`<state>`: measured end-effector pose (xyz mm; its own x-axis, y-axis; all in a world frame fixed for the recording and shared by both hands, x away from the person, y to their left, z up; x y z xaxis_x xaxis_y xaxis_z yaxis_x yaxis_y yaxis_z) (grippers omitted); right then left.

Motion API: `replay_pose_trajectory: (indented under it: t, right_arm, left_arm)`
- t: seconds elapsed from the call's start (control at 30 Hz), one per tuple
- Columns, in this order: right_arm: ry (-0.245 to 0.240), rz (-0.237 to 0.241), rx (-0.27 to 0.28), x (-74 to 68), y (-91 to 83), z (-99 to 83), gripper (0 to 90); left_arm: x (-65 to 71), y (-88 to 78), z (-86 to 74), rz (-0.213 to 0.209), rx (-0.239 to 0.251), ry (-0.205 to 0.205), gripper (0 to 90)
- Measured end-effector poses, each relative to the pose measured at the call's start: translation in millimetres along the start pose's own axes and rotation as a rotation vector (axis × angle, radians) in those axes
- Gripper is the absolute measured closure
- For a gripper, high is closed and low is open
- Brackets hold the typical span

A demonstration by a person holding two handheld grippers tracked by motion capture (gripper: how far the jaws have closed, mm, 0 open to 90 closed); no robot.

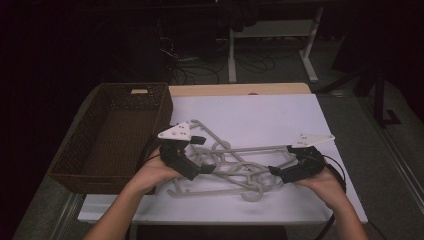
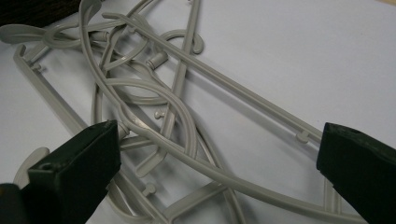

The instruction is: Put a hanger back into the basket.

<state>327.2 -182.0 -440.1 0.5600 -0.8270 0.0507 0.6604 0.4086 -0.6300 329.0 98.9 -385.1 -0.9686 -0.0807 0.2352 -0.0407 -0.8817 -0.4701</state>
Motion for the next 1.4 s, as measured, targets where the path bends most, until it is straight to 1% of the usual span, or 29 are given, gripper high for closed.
replay_pose_trajectory:
  t: [0.03,0.07,0.1,0.13,0.17,0.2,0.23,0.33,0.37,0.43,0.47,0.5,0.53,0.6,0.67,0.7,0.77,0.8,0.9,0.97,1.07,1.17,1.27,1.33,1.4]
  right_arm:
    - [0.002,0.002,0.000,0.1,-0.1,0.0,0.0]
    - [0.004,0.004,-0.001,0.1,-0.4,-0.1,0.0]
    - [0.004,0.005,-0.001,0.2,-0.5,-0.1,0.0]
    - [0.004,0.006,0.001,0.3,-0.6,-0.1,0.0]
    - [0.005,0.007,0.002,0.4,-0.8,-0.1,0.0]
    - [0.005,0.007,0.003,0.6,-0.9,-0.1,0.0]
    - [0.006,0.008,0.001,0.4,-1.2,-0.3,0.0]
    - [0.002,0.011,0.001,-0.1,-1.2,-0.9,0.0]
    - [0.002,0.012,0.001,-0.1,-1.1,-0.9,0.0]
    - [0.001,0.014,0.001,-0.1,-1.1,-0.8,0.0]
    - [0.001,0.014,0.001,-0.1,-1.1,-0.8,0.0]
    - [0.002,0.016,0.002,-0.1,-1.3,-0.6,0.0]
    - [0.002,0.016,0.002,-0.1,-1.3,-0.6,0.0]
    - [0.003,0.018,0.003,-0.4,-1.6,-0.5,0.0]
    - [0.002,0.020,0.002,-0.9,-1.3,-0.7,0.0]
    - [0.002,0.020,0.002,-0.9,-1.3,-0.7,0.0]
    - [-0.001,0.021,-0.001,-1.5,-1.1,-1.1,0.0]
    - [-0.001,0.022,0.000,-1.9,-1.1,-1.2,0.0]
    - [0.001,0.023,0.000,-1.3,-1.0,-1.5,0.0]
    - [0.002,0.023,0.000,-1.2,-0.9,-1.7,0.0]
    - [0.002,0.025,-0.001,-1.1,-1.0,-2.1,0.0]
    - [0.002,0.026,-0.001,-1.0,-0.8,-2.2,0.0]
    - [0.000,0.028,-0.001,-1.3,-0.4,-2.5,0.0]
    - [0.001,0.028,0.000,-1.3,-0.3,-2.5,0.0]
    - [0.001,0.029,0.000,-1.3,-0.3,-2.5,0.0]
  left_arm:
    - [-2.0,9.5,-4.3,-0.008,-0.020,-0.007,0.6]
    - [-2.7,14.1,-7.0,-0.012,-0.032,-0.010,1.0]
    - [-2.7,14.1,-7.0,-0.012,-0.032,-0.010,2.9]
    - [-4.3,22.8,-12.5,-0.013,-0.055,-0.013,3.6]
    - [-4.3,22.8,-12.5,-0.013,-0.055,-0.013,3.8]
    - [-5.9,30.4,-17.9,-0.016,-0.080,-0.014,4.2]
    - [-5.9,30.4,-17.9,-0.016,-0.080,-0.014,4.7]
    - [-11.0,42.9,-28.2,-0.007,-0.132,-0.019,7.2]
    - [-11.0,42.9,-28.2,-0.007,-0.132,-0.019,8.8]
    - [-15.3,49.5,-34.9,0.002,-0.167,-0.023,14.3]
    - [-15.3,49.5,-34.9,0.002,-0.167,-0.023,14.7]
    - [-17.7,53.9,-38.4,0.014,-0.196,-0.020,16.0]
    - [-17.7,53.9,-38.4,0.014,-0.196,-0.020,18.3]
    - [-20.5,57.4,-40.6,0.017,-0.216,-0.020,22.0]
    - [-24.8,60.3,-42.2,0.020,-0.232,-0.024,26.0]
    - [-27.2,61.7,-42.6,0.023,-0.236,-0.029,26.0]
    - [-29.4,63.2,-42.7,0.022,-0.239,-0.033,29.3]
    - [-33.1,67.6,-42.3,0.021,-0.253,-0.032,32.0]
    - [-35.0,72.6,-41.5,0.015,-0.265,-0.028,34.9]
    - [-36.0,77.0,-41.3,0.010,-0.277,-0.025,35.3]
    - [-36.9,82.3,-43.2,-0.010,-0.302,-0.024,40.7]
    - [-39.0,89.0,-46.4,-0.006,-0.327,-0.026,42.4]
    - [-40.0,91.1,-46.7,-0.008,-0.326,-0.038,45.0]
    - [-41.6,93.1,-46.7,-0.001,-0.334,-0.036,46.2]
    - [-42.9,95.2,-46.9,-0.007,-0.343,-0.040,47.5]
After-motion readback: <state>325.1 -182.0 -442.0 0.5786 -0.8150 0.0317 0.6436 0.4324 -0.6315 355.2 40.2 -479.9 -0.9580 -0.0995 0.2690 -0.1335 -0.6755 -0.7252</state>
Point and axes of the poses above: each handheld gripper's, and its own axes: y roughly forward along the jaws, z roughly out of its top, x roughly to its right, the point moved 6 cm from there along y, roughly forward along the jaws, and after that the axes turned 13 degrees about -z, right-handed, at the moved point
